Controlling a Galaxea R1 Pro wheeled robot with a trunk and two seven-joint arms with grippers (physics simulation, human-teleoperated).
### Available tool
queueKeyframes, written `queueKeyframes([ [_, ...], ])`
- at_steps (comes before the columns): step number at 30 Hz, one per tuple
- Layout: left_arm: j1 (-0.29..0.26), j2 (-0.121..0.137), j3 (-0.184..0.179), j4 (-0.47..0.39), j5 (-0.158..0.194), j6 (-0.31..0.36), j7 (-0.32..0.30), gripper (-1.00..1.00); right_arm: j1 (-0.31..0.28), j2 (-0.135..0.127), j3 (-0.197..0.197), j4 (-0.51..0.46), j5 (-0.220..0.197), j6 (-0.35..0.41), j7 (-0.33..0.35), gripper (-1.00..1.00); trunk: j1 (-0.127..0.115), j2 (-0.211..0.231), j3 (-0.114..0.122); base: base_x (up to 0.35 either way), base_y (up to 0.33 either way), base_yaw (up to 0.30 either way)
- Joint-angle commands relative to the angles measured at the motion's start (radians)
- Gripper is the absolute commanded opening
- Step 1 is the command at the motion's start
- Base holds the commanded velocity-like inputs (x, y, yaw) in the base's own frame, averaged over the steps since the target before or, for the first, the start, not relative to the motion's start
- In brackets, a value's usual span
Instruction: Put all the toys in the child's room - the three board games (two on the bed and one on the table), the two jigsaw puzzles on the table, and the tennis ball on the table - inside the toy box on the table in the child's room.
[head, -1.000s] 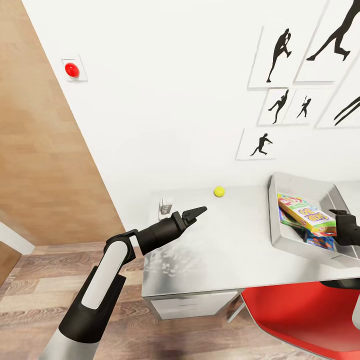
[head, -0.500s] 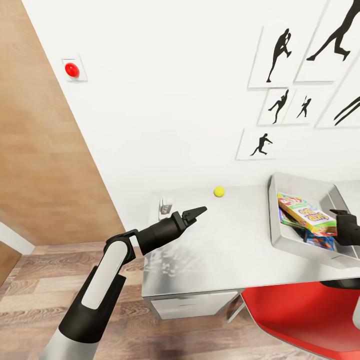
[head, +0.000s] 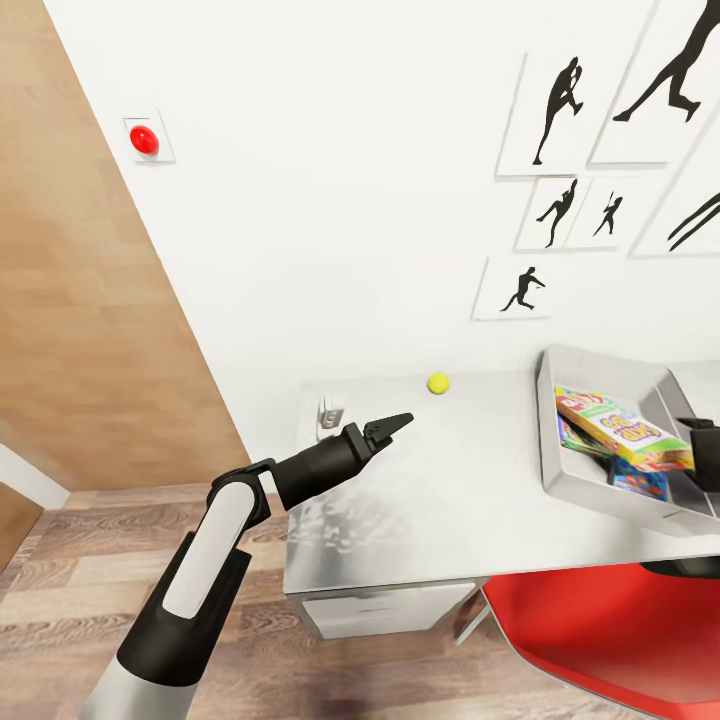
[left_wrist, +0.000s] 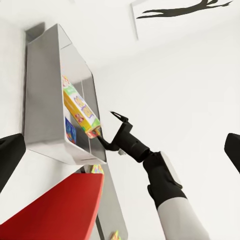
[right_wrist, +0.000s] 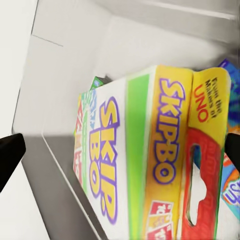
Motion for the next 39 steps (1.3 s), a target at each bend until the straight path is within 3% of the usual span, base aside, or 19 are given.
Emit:
queueKeyframes([
  [1,-0.001,0.0,0.001,0.0,0.004,0.004,0.002,1.0,0.0,-0.001,-0.001,-0.002,-0.011,0.004,-0.012,1.0,0.001,-0.002,-0.002,0.0,0.0,0.0],
  [20,-0.001,0.001,0.001,0.0,0.004,0.004,0.002,1.0,0.01,-0.003,0.001,-0.019,-0.011,0.006,-0.025,1.0,0.001,-0.002,-0.002,0.0,0.0,0.0],
  [34,-0.001,0.002,0.003,0.0,0.004,0.005,0.002,1.0,0.035,0.013,0.001,-0.171,-0.011,0.1,-0.022,1.0,0.001,-0.002,-0.002,0.0,0.0,0.0],
  [37,-0.001,0.003,0.004,0.0,0.004,0.005,0.002,1.0,0.043,0.015,0.007,-0.217,-0.012,0.114,-0.018,1.0,0.001,-0.002,-0.002,0.0,0.0,0.0],
  [39,-0.001,0.004,0.004,0.0,0.004,0.005,0.002,1.0,0.049,0.016,0.032,-0.261,-0.012,0.124,-0.016,1.0,0.001,-0.002,-0.002,0.0,0.0,0.0],
])
